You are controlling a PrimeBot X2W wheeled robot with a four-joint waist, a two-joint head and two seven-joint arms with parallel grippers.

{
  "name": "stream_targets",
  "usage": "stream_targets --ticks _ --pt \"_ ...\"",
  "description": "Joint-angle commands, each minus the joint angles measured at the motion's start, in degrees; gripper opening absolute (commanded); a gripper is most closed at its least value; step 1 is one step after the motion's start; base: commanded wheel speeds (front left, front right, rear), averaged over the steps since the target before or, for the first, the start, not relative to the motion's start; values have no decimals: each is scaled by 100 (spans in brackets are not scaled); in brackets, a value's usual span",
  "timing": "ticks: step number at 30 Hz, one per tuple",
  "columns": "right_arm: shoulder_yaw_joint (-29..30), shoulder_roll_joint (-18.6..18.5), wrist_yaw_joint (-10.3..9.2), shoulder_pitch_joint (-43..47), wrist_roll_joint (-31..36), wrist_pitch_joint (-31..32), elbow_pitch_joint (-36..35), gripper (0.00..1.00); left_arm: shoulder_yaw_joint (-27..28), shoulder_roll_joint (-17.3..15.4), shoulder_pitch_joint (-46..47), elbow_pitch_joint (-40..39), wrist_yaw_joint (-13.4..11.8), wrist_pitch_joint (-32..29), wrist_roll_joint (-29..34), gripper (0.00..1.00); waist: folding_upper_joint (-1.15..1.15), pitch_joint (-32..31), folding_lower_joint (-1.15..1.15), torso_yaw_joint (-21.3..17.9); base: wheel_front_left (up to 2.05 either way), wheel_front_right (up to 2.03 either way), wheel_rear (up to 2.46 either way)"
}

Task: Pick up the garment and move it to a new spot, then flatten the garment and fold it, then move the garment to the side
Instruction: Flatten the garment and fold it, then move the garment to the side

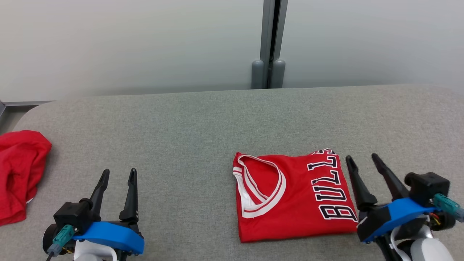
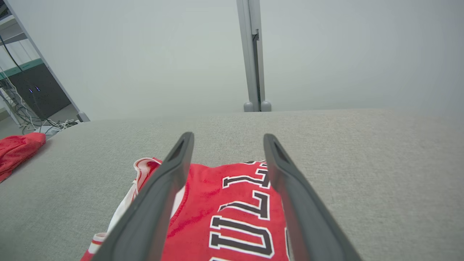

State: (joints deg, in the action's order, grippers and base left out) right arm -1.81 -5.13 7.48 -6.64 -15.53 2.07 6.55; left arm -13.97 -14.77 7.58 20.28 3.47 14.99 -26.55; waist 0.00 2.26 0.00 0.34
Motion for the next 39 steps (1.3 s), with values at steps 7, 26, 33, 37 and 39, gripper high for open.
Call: stream_targets --ticks 7,26,33,37,39 --pt "678 -130 2 430 414 -359 -48 100 191 58 -257 -110 -46 27 105 100 0 -166 0 -61 0 0 0" --pt "700 -12 2 469 363 -154 18 100 332 179 -407 -133 -4 26 239 100 0 -145 0 -44 0 0 0" --pt "736 51 2 92 244 780 184 100 330 153 -259 -207 5 27 277 100 0 56 0 -45 0 0 0" --pt "816 122 2 -337 270 2009 475 100 297 162 -123 -269 9 27 302 100 0 286 0 17 0 0 0" --pt "776 138 3 -449 298 2288 568 100 290 171 -85 -281 11 26 313 100 0 333 0 38 0 0 0"
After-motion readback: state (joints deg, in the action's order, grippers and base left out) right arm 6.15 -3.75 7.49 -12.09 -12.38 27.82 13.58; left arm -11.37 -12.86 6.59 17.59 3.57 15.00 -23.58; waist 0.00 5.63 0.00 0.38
